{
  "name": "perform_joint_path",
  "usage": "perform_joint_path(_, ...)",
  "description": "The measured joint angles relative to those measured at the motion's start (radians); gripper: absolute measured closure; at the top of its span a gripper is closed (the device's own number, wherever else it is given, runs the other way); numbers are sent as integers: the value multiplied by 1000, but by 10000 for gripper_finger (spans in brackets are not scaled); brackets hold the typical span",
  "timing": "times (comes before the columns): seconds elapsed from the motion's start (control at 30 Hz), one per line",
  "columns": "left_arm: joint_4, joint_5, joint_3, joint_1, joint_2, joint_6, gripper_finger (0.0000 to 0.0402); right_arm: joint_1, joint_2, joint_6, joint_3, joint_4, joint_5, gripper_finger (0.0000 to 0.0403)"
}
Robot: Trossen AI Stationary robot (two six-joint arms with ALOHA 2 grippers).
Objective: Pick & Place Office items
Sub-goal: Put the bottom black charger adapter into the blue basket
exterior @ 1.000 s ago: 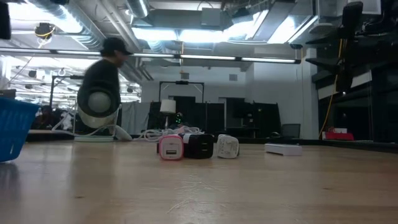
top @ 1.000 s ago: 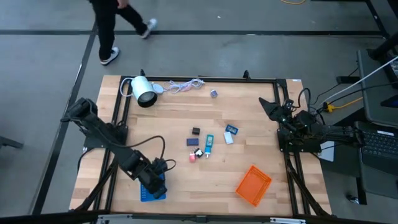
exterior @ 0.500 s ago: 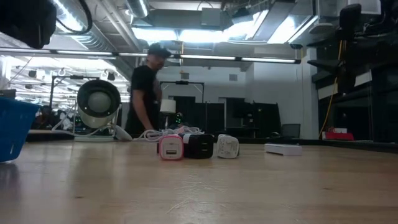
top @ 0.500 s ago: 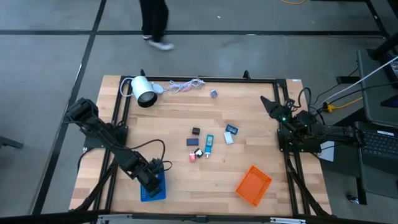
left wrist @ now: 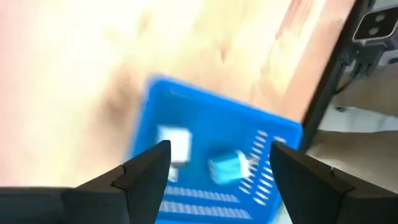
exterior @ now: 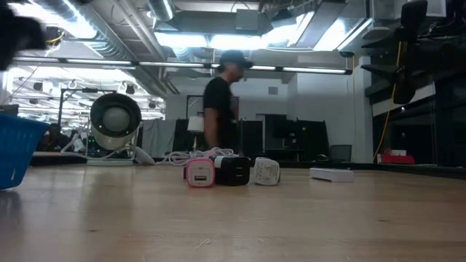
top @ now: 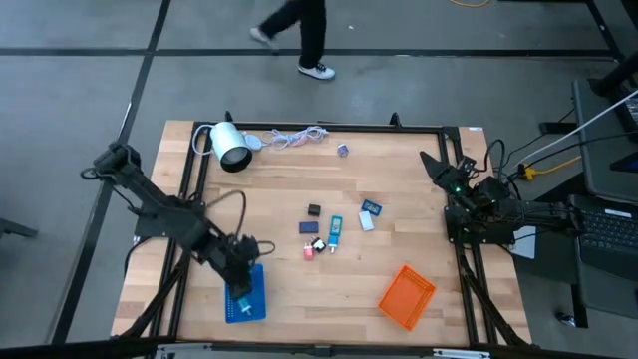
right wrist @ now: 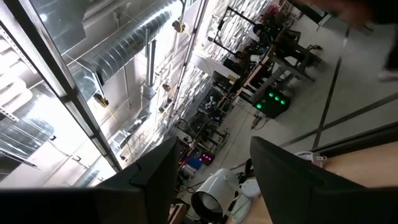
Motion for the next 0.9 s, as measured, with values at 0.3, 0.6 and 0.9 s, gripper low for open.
perform_joint_path(0.3,-185,-14,138,359,-6,658,151,0,0,-4,0,0,8,198)
perform_joint_path(0.6,-121,-43,284,656,192,1193,151,0,0,-23,0,0,34,198)
perform_joint_path(0.9,-38,27,442,683,471,1563,151,0,0,-27,0,0,34,198)
